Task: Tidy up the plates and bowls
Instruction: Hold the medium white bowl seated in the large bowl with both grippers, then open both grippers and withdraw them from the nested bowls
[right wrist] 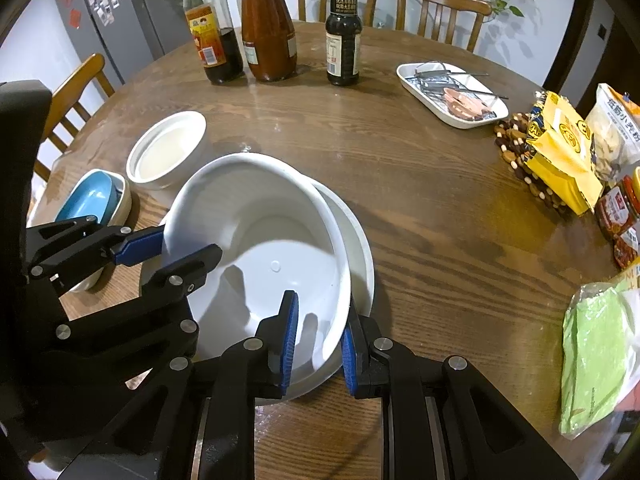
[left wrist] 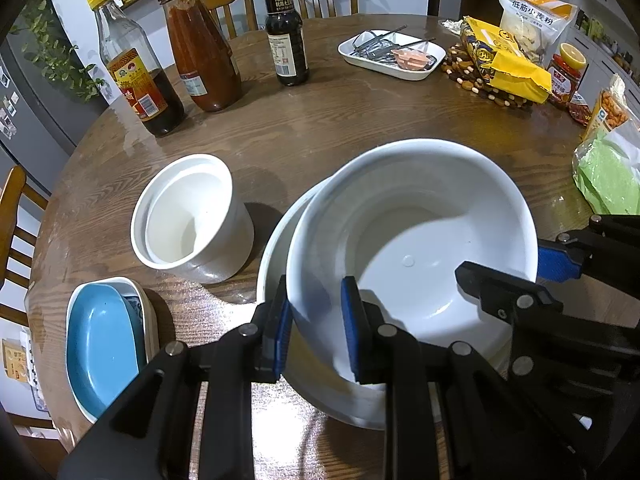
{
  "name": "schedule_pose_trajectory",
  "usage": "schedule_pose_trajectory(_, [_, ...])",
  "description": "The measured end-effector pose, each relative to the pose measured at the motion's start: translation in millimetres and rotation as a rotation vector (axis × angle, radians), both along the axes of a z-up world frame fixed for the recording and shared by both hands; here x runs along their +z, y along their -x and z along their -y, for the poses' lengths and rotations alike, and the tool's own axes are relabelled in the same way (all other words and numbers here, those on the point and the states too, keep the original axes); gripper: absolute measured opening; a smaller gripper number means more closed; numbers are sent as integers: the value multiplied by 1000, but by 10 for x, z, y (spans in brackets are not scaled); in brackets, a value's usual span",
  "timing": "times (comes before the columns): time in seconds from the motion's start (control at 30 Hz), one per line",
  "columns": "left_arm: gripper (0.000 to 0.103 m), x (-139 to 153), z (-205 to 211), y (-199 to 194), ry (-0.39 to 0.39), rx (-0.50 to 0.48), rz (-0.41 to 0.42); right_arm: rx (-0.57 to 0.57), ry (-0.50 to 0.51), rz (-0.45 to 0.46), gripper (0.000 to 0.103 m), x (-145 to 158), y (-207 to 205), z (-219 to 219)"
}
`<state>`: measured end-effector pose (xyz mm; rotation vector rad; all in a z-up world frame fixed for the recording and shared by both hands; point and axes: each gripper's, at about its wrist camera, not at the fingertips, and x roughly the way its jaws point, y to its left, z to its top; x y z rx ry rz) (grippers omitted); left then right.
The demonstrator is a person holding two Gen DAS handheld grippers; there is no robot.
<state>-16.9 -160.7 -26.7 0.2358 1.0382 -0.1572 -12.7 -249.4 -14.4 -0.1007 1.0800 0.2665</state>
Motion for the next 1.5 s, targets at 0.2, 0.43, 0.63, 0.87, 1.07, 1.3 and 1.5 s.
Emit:
schedule_pose_trajectory(0.2, [23,5,-7,0,9,7,1,-6,-10,-1,20,2,18,8])
schedule_pose_trajectory(0.43, [23,27,-20,0,23,16,1,-11,-35,-3,20,18,31,30])
schedule_pose_trajectory(0.63, [23,40,-35,-3,30,21,4,-17,-41,-1,20,28,34,34])
schedule_pose_trajectory(0.87, [23,69,-51,-25,40,25,4,-33,-60,0,20,63,26,73])
schedule_pose_trajectory(1.07, [23,107,-67,-10,49,28,15,-44,-70,10,20,79,47,96])
schedule_pose_trajectory(1.3, [23,155,-109,-1,72,36,22,-56,-17,69,20,180,101,89])
schedule_pose_trajectory(1.5, [39,260,-179,46,95,48,54,-78,-10,117,20,257,149,137])
